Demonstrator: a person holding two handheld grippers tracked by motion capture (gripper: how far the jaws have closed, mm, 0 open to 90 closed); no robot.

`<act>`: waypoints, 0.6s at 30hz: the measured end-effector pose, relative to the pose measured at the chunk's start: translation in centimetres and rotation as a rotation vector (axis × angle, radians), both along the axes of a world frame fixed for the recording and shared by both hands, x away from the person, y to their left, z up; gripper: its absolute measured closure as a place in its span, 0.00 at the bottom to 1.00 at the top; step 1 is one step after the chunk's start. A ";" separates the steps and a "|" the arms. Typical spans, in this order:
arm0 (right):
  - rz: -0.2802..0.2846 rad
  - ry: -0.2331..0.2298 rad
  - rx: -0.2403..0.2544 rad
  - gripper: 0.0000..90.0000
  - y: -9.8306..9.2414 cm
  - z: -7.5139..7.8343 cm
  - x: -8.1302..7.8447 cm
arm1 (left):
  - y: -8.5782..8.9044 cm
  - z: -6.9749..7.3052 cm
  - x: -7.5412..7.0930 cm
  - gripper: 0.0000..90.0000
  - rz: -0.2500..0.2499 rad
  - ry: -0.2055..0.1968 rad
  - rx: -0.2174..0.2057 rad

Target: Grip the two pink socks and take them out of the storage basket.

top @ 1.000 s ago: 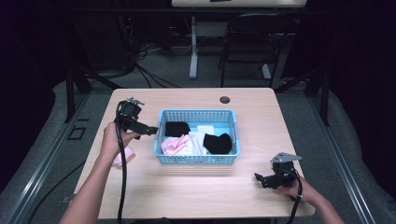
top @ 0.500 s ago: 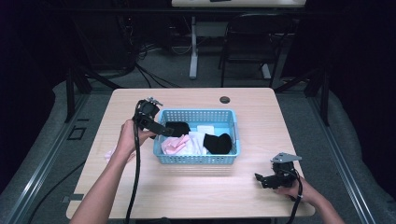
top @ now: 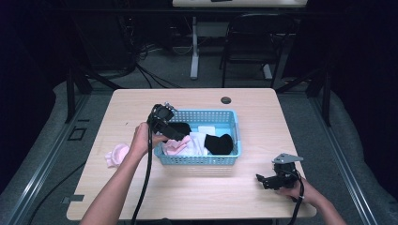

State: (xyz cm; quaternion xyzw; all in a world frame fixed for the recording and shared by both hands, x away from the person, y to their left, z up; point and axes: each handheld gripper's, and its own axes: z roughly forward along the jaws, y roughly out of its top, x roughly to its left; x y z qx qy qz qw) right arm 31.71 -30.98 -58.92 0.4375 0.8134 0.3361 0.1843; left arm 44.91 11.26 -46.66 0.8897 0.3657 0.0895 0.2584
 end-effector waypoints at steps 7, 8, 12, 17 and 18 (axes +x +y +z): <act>-0.001 -0.001 -0.002 0.00 0.0 0.0 0.0 | -1.0 -1.4 0.0 0.09 -0.004 -0.004 0.080; -0.001 0.000 -0.001 0.00 0.0 0.0 0.0 | -1.1 -1.6 0.1 0.10 -0.008 0.007 0.087; -0.001 0.000 -0.001 0.00 0.0 0.0 0.0 | -1.4 -2.3 0.1 0.19 -0.018 0.021 0.106; -0.001 0.000 -0.001 0.00 0.0 0.0 0.0 | -1.8 -2.9 0.2 0.34 -0.033 0.050 0.139; -0.001 0.000 -0.001 0.00 0.0 0.0 0.0 | -2.0 -3.2 0.3 0.37 -0.031 0.059 0.161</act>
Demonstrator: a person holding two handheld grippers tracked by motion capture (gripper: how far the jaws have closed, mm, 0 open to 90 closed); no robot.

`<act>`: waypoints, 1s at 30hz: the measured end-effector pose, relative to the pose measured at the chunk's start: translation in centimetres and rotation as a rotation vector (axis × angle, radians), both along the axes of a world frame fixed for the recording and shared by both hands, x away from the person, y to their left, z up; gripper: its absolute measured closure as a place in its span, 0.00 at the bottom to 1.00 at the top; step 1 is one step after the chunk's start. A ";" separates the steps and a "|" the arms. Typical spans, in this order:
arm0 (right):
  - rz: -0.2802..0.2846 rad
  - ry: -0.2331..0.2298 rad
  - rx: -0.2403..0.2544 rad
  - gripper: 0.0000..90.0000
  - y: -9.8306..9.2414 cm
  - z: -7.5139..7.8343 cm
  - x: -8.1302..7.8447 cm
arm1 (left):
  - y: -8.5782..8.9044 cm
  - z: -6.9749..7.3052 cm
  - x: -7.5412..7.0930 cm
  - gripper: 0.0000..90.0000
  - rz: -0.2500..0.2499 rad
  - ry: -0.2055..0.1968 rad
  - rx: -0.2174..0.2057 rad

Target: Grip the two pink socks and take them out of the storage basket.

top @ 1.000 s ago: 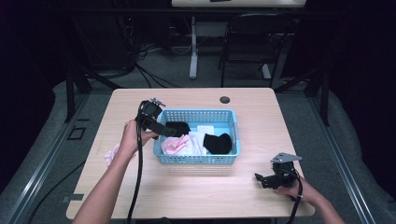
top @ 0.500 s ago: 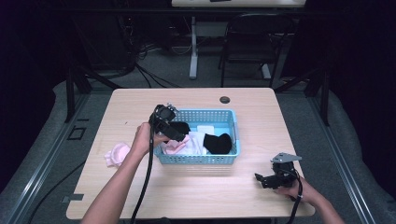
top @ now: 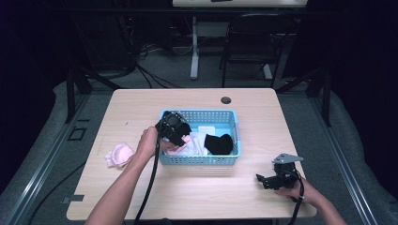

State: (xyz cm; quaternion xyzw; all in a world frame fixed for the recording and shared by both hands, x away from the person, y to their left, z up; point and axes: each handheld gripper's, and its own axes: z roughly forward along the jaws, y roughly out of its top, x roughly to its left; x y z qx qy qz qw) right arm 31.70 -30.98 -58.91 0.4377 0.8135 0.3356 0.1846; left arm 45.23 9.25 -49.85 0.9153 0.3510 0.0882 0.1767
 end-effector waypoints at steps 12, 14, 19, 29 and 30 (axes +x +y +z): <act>0.001 0.000 0.000 0.00 0.0 0.0 0.0 | -0.3 -1.5 0.8 0.50 0.019 0.041 0.044; 0.002 0.000 0.002 0.00 0.0 0.0 0.0 | -0.4 -1.5 0.8 0.52 0.017 0.043 0.049; 0.002 0.000 0.002 0.00 0.0 0.0 0.0 | -1.1 -2.1 1.1 0.59 0.007 0.059 0.107; 0.003 0.001 0.002 0.00 0.0 0.0 0.0 | -1.9 -2.5 1.0 0.88 0.005 0.062 0.169; 0.003 0.001 0.002 0.00 0.0 0.0 0.0 | -1.9 -2.5 1.0 0.90 0.005 0.062 0.169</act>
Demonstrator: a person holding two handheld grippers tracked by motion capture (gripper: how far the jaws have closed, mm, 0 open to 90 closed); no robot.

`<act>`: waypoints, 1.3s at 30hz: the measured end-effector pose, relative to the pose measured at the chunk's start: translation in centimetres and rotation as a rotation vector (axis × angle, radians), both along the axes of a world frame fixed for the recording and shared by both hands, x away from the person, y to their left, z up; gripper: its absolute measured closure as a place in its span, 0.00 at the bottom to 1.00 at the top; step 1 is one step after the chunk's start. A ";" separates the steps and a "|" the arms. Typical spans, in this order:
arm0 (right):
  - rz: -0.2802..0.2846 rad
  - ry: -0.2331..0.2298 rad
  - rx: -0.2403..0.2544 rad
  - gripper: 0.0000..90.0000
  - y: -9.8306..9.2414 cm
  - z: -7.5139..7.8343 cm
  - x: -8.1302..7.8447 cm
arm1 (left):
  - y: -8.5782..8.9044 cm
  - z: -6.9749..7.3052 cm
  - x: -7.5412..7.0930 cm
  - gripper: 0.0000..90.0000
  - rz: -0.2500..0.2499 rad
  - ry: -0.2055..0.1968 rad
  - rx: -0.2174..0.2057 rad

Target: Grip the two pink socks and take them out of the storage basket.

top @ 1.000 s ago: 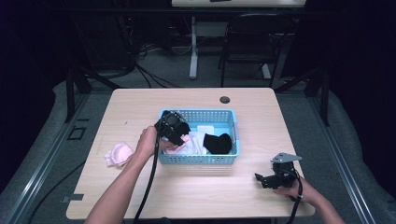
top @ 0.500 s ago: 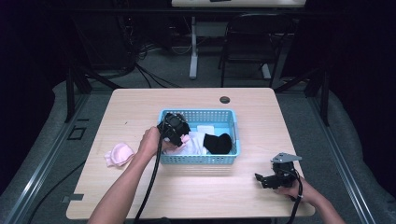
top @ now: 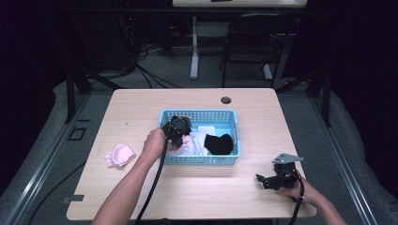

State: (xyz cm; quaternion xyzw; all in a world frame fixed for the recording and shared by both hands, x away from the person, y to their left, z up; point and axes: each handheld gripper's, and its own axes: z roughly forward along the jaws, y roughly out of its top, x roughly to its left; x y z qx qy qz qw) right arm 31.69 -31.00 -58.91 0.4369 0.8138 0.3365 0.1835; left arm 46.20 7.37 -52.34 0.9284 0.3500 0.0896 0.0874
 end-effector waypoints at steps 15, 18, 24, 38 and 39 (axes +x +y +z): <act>0.000 0.000 0.000 0.00 0.0 0.0 0.0 | 2.4 2.4 -0.7 0.92 0.036 -0.063 -0.160; 0.001 0.000 0.000 0.00 0.0 0.0 0.0 | 2.7 3.4 -0.9 0.92 0.032 -0.078 -0.188; 0.000 0.000 0.000 0.00 0.0 0.0 0.0 | 2.6 5.3 -1.5 0.92 0.002 -0.119 -0.198; 0.000 0.000 0.000 0.00 0.0 0.0 0.0 | 3.0 8.8 -2.3 0.92 -0.015 -0.189 -0.248; 0.000 0.000 0.000 0.00 0.0 0.0 0.0 | 3.0 8.9 -2.4 0.92 -0.014 -0.192 -0.253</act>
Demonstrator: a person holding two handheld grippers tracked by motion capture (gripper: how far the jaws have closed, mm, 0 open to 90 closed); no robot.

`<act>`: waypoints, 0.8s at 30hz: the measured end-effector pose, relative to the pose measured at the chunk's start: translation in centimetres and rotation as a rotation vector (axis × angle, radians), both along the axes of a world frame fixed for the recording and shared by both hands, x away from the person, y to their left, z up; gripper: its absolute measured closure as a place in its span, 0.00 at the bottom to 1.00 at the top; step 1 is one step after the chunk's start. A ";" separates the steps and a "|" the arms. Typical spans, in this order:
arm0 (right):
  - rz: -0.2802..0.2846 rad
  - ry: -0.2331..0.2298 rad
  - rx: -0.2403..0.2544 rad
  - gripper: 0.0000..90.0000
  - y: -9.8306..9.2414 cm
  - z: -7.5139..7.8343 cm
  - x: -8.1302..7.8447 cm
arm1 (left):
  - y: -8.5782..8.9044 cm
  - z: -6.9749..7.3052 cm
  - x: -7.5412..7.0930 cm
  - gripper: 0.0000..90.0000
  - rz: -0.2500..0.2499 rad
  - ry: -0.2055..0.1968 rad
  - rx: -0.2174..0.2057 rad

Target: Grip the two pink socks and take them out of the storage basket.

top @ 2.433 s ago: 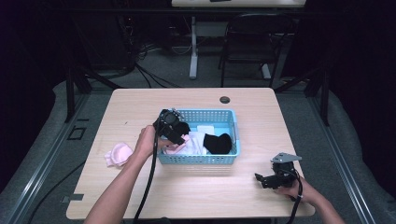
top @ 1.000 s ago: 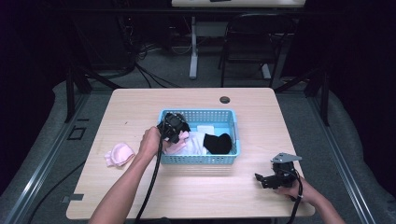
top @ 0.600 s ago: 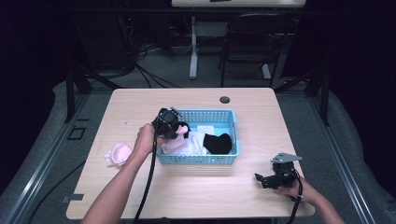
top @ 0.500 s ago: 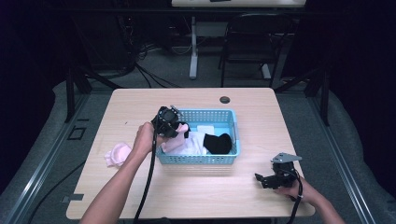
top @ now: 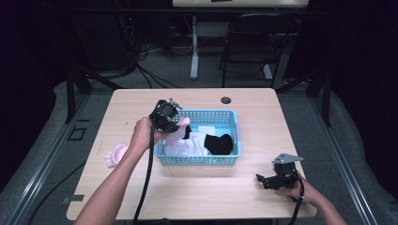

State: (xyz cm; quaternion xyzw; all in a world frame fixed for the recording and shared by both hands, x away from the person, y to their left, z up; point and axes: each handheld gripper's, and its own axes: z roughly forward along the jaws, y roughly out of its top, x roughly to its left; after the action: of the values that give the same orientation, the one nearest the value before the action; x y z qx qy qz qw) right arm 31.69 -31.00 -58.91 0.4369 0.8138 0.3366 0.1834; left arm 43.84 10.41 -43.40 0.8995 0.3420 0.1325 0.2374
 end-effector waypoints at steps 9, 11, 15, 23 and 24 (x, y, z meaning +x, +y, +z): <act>0.000 0.000 -0.002 0.00 0.0 0.0 0.0 | 1.3 3.0 -0.6 0.92 0.005 -0.050 -0.045; 0.001 0.000 0.001 0.00 0.0 0.0 0.0 | 1.5 3.3 -0.7 0.92 0.006 -0.055 -0.047; 0.000 0.000 -0.001 0.00 0.0 0.0 0.0 | 2.2 4.9 -1.0 0.92 0.013 -0.084 -0.068; 0.001 0.000 -0.001 0.00 0.0 0.0 0.0 | 3.9 7.7 -1.8 0.92 0.032 -0.126 -0.078; 0.001 0.000 0.000 0.00 0.0 0.0 0.0 | 4.5 8.1 -2.0 0.92 0.045 -0.138 -0.081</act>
State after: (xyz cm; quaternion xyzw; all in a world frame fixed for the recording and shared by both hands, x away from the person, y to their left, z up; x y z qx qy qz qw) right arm 31.72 -31.01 -58.92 0.4364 0.8140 0.3368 0.1831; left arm 41.87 14.95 -35.28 0.8701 0.3499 0.1854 0.2934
